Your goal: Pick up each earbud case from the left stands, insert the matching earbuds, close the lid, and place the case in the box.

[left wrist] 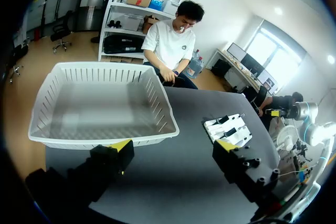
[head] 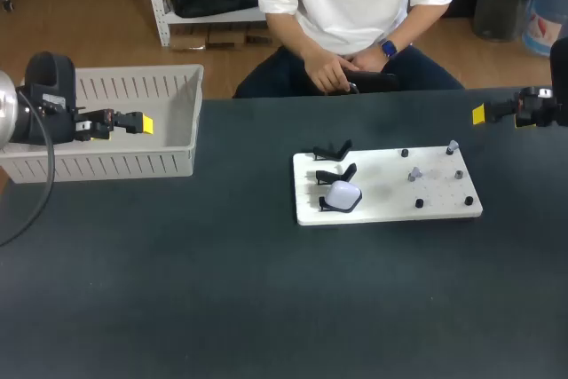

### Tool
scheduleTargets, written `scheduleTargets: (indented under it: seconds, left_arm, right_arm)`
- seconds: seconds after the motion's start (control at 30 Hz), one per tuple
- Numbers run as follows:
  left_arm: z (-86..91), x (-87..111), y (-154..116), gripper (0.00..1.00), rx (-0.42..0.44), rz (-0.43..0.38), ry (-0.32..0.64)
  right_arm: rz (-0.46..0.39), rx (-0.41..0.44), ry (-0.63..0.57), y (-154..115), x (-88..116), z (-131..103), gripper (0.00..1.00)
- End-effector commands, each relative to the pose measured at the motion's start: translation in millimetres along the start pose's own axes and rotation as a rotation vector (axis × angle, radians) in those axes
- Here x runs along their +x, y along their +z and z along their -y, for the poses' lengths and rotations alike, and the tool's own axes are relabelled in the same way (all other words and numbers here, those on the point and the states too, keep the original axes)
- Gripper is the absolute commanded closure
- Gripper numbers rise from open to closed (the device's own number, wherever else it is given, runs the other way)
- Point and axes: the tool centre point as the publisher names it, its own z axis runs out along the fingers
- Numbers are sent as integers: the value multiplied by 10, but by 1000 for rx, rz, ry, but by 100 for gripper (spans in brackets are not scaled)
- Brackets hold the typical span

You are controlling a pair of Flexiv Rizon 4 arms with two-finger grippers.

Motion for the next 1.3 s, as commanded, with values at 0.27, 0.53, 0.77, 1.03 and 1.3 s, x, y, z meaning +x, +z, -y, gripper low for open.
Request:
scheduleTargets:
  seconds: [0.27,0.53,0.77,1.03,1.3]
  left_arm:
    - [25,-24,-2,0,-12,-11,-2]
    - [204,-12,6,0,282,99,328]
    - [346,1,33,0,561,252,643]
    - [590,66,-58,0,672,326,825]
    - [708,104,-38,0,643,289,853]
  right_arm:
    - [0,0,0,1,0,2,0]
    - [0,0,0,1,0,2,0]
    - [0,0,0,1,0,2,0]
    - [0,0,0,1,0,2,0]
    - [0,0,0,1,0,2,0]
